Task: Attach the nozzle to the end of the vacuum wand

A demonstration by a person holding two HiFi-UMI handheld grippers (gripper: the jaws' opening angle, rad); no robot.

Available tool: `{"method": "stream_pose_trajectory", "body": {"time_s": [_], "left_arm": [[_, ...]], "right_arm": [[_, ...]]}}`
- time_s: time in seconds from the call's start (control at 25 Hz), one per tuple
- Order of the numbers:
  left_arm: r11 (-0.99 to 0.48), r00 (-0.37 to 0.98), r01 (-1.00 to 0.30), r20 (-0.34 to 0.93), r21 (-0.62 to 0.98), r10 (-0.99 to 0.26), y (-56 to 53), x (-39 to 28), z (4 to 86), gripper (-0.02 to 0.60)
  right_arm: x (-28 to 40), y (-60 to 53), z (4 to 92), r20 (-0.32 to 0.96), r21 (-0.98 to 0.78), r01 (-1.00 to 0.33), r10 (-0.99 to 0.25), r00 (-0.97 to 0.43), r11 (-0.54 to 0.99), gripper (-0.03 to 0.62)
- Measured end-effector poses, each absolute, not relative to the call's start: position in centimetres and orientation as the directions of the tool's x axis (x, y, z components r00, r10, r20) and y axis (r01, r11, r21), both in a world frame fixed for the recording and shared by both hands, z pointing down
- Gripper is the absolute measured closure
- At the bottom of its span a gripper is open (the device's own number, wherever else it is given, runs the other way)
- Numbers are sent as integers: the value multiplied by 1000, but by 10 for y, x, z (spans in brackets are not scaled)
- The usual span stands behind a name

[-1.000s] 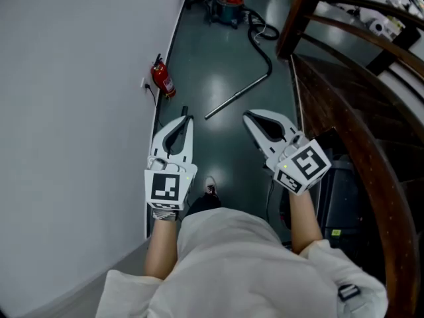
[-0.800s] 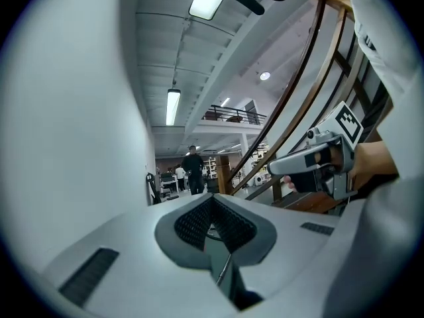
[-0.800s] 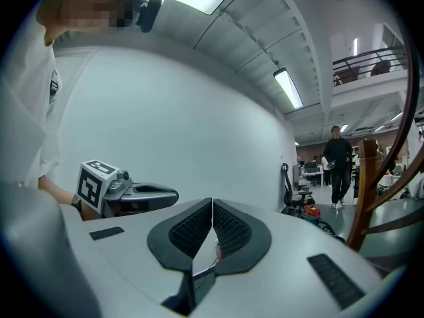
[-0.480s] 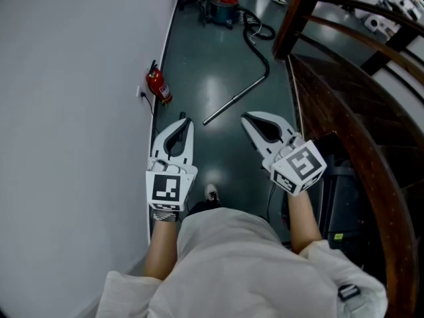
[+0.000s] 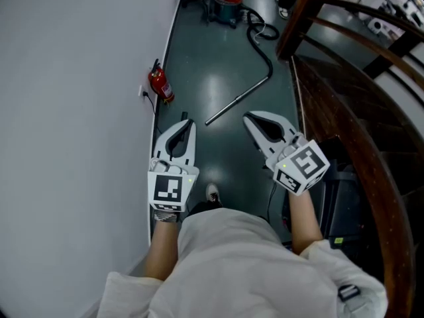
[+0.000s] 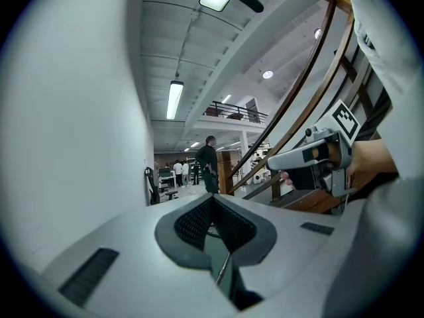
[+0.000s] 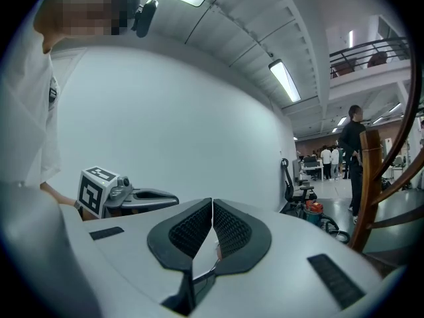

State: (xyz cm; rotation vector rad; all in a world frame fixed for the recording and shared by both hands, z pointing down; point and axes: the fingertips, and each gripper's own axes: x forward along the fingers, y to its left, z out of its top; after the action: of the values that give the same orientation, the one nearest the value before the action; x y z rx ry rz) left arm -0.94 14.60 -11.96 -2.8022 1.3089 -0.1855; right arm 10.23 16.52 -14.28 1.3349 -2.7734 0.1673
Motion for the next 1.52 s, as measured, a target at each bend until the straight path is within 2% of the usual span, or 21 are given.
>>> {"method": "stream_pose_trajectory", "body": {"time_s": [0.36,0.92,1.52], "left_arm": [[-624,613,-776,120,-95,-781,110,-34,-95,581],[-605,585,-791,180,-87,-791,32,-57,-65,581],[-535,492,-837,269,-114,-828,-85,-44,-18,581]], "right_arm": [[88,123,-124,162,-65,-795,-780,-605,603,566],[79,36,-114,178,-30,-795,-779,-601,606,566],[80,-90,-61,250,-46,-689,-659,-709,724,566]]}}
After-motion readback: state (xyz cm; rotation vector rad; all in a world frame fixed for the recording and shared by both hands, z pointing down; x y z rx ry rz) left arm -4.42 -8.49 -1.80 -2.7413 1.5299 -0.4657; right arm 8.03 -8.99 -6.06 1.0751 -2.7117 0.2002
